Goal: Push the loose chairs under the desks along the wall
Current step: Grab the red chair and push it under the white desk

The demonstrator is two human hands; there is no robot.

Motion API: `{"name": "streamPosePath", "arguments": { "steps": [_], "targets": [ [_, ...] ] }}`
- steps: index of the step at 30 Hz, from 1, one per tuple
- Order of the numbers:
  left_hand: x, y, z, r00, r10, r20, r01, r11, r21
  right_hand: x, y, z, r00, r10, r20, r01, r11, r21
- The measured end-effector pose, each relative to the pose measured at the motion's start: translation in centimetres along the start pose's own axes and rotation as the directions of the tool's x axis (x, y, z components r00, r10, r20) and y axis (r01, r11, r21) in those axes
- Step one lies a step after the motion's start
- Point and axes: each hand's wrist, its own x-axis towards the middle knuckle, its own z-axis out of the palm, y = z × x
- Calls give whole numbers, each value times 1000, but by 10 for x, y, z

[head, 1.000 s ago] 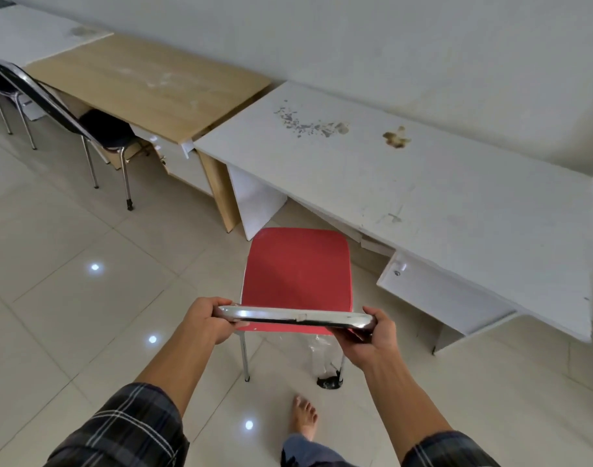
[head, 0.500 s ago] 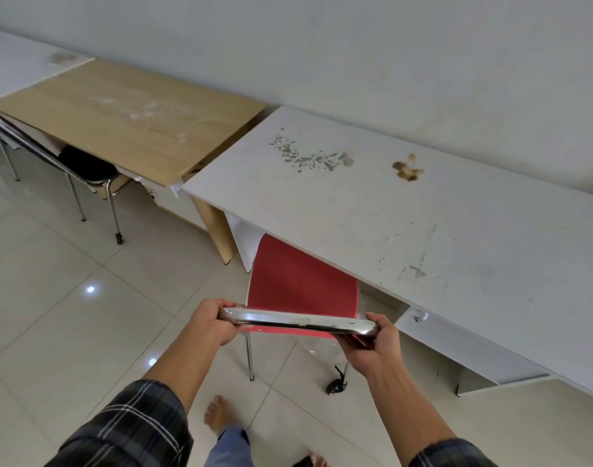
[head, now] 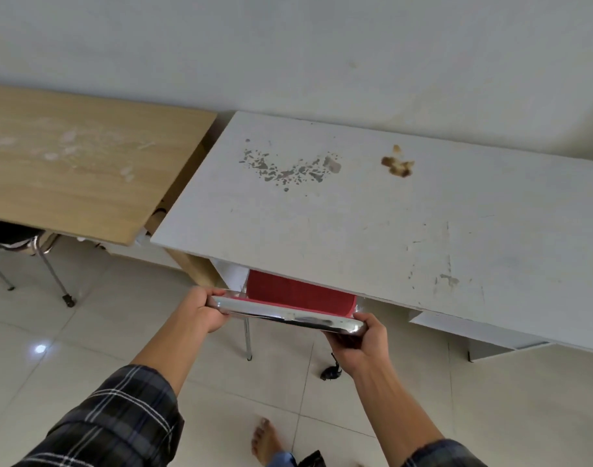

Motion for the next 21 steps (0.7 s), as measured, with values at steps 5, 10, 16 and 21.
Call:
{"name": "streamPosePath", "arguments": {
  "steps": [5,10,16,21],
  "targets": [
    [31,55,7,999,11,40,-13,999,51,9,28,41,1000,-19,-9,19,999,45],
    [54,72,15,998,-12,64,6,996,89,20,27,56,996,-65,-60,66,998,23],
    [67,75,13,996,-38,77,30,995,97,19,29,64,988,-51,-144,53,999,5],
    [64,72,12,994,-21,104,16,999,50,15,30,67,978,-43,-203,45,999,6]
  ]
}}
